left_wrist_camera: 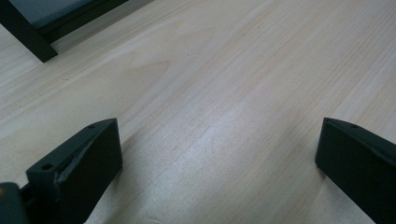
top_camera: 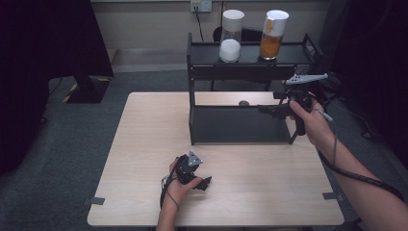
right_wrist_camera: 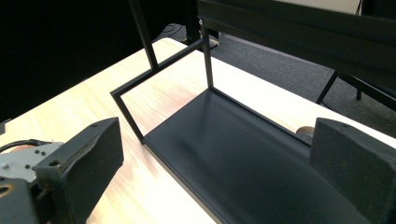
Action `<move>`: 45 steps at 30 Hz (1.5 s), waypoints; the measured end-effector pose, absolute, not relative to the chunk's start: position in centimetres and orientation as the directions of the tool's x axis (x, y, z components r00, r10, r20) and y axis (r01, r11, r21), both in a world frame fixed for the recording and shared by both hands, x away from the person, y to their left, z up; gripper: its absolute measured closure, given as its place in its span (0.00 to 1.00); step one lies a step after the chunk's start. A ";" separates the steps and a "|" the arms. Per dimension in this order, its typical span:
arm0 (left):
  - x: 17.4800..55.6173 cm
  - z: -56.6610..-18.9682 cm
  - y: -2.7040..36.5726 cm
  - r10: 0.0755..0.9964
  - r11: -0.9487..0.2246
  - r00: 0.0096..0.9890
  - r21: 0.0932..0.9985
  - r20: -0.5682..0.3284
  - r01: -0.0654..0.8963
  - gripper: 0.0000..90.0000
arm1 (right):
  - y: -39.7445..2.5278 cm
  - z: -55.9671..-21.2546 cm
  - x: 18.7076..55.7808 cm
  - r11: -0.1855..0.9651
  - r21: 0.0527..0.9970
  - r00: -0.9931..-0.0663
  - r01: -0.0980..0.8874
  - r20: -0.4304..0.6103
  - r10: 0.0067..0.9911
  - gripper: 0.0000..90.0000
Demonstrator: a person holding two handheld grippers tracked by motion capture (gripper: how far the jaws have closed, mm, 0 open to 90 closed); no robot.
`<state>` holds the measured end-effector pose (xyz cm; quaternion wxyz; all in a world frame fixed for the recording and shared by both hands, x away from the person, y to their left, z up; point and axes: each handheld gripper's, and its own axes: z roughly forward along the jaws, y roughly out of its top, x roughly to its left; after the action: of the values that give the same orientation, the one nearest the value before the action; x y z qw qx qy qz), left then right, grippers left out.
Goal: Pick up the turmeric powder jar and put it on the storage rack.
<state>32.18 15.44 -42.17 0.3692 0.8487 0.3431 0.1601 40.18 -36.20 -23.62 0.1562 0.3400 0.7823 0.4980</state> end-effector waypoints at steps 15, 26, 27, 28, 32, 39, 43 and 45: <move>32.2 -42.2 15.4 0.700 -0.492 0.713 0.736 0.019 0.464 0.00 | -36.6 -27.1 40.1 0.296 0.868 -0.717 0.399 0.095 0.690 0.03; 32.2 -42.2 15.4 0.701 -0.492 0.713 0.736 0.018 0.465 0.00 | -36.5 -29.7 39.9 0.296 0.863 -0.721 0.410 0.107 0.685 0.03; 32.2 -42.2 15.4 0.701 -0.492 0.713 0.736 0.018 0.465 0.00 | -36.5 -30.0 39.9 0.296 0.863 -0.722 0.409 0.108 0.683 0.03; 32.2 -42.2 15.4 0.701 -0.492 0.713 0.736 0.018 0.465 0.00 | -36.5 -30.3 39.9 0.295 0.863 -0.723 0.410 0.110 0.682 0.03; 32.2 -42.2 15.4 0.701 -0.492 0.713 0.737 0.018 0.464 0.00 | -36.5 -31.1 39.8 0.298 0.861 -0.721 0.411 0.108 0.684 0.03; 32.2 -42.2 15.4 0.701 -0.492 0.713 0.737 0.018 0.464 0.00 | -36.7 -32.5 39.5 0.299 0.856 -0.717 0.421 0.113 0.688 0.03; 32.2 -42.2 15.4 0.701 -0.492 0.713 0.737 0.018 0.464 0.00 | -36.8 -33.3 39.3 0.305 0.850 -0.716 0.430 0.115 0.689 0.03; 32.2 -42.2 15.4 0.700 -0.492 0.713 0.737 0.018 0.464 0.00 | -37.0 -33.8 39.2 0.300 0.848 -0.713 0.436 0.123 0.690 0.03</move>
<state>32.18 15.44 -42.17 0.3693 0.8487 0.3430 0.1601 39.22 -36.97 -33.78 0.1340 0.3542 0.7950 0.4739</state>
